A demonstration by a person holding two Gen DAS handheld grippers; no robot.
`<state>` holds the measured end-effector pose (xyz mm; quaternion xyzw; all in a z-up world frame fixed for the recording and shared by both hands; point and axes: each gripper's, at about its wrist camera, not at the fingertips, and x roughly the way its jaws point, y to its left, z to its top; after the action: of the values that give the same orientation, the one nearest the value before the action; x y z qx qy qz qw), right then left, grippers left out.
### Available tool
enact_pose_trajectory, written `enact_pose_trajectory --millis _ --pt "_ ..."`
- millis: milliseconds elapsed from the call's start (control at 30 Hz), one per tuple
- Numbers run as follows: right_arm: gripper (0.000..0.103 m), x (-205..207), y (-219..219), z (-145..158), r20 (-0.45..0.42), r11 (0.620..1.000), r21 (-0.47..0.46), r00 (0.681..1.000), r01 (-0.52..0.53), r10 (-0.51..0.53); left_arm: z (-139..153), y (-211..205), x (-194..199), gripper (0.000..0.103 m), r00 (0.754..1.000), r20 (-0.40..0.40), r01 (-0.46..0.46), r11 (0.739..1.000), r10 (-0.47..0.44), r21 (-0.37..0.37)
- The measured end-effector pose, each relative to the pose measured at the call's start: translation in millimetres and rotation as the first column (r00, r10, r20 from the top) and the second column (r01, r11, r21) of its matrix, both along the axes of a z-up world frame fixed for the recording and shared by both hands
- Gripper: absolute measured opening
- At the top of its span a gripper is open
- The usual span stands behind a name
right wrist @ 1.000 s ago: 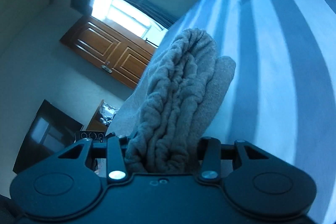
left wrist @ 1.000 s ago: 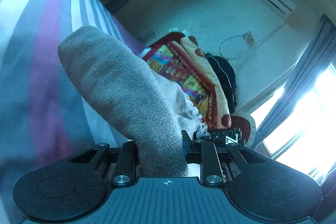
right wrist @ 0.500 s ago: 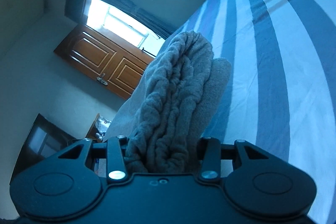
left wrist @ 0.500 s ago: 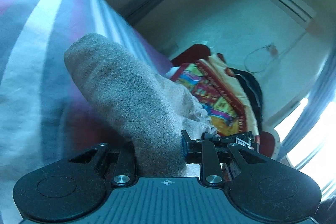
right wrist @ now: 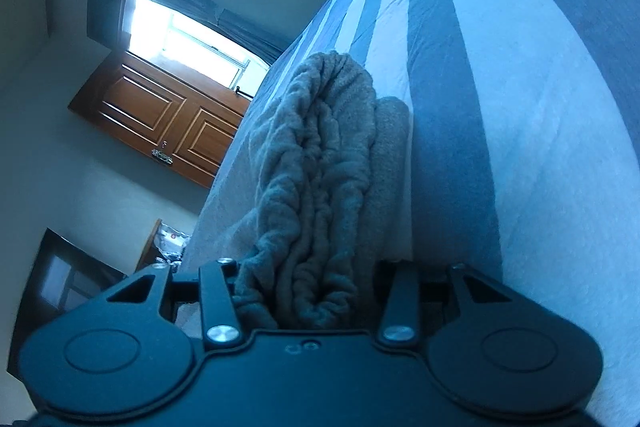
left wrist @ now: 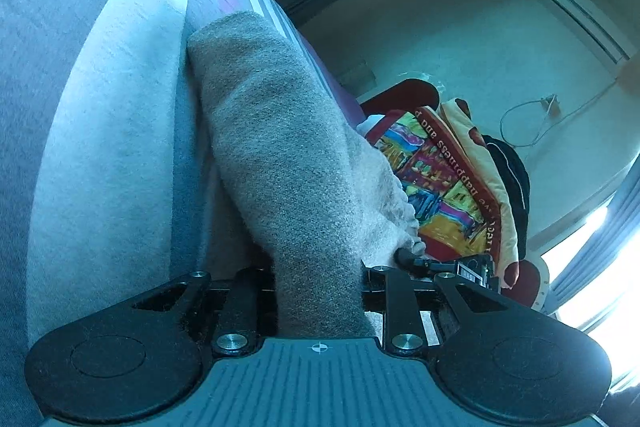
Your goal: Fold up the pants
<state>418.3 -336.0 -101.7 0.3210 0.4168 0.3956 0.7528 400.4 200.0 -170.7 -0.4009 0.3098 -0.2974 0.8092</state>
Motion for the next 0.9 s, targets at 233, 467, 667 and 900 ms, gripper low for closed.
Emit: enact_pose_trajectory --millis 233,467,667,900 --pt "0.045 0 11 10 0.01 1.0 0.0 1.0 0.005 -0.005 0 -2 -3 0.027 1.0 -0.004 -0.023 1.0 0.023 0.005" --pt "0.047 0 10 8 0.018 1.0 -0.003 1.0 0.001 -0.001 -1 -5 -9 0.029 0.997 -0.042 -0.062 0.998 0.061 -0.026" --pt "0.05 -4 11 12 0.028 1.0 -0.029 1.0 -0.005 0.005 2 -11 -19 0.037 0.994 -0.054 -0.099 0.995 0.098 -0.017" --pt "0.053 -6 16 22 0.035 0.997 -0.076 0.999 -0.002 0.004 9 -19 -24 0.043 0.992 -0.069 -0.103 0.995 0.104 0.017"
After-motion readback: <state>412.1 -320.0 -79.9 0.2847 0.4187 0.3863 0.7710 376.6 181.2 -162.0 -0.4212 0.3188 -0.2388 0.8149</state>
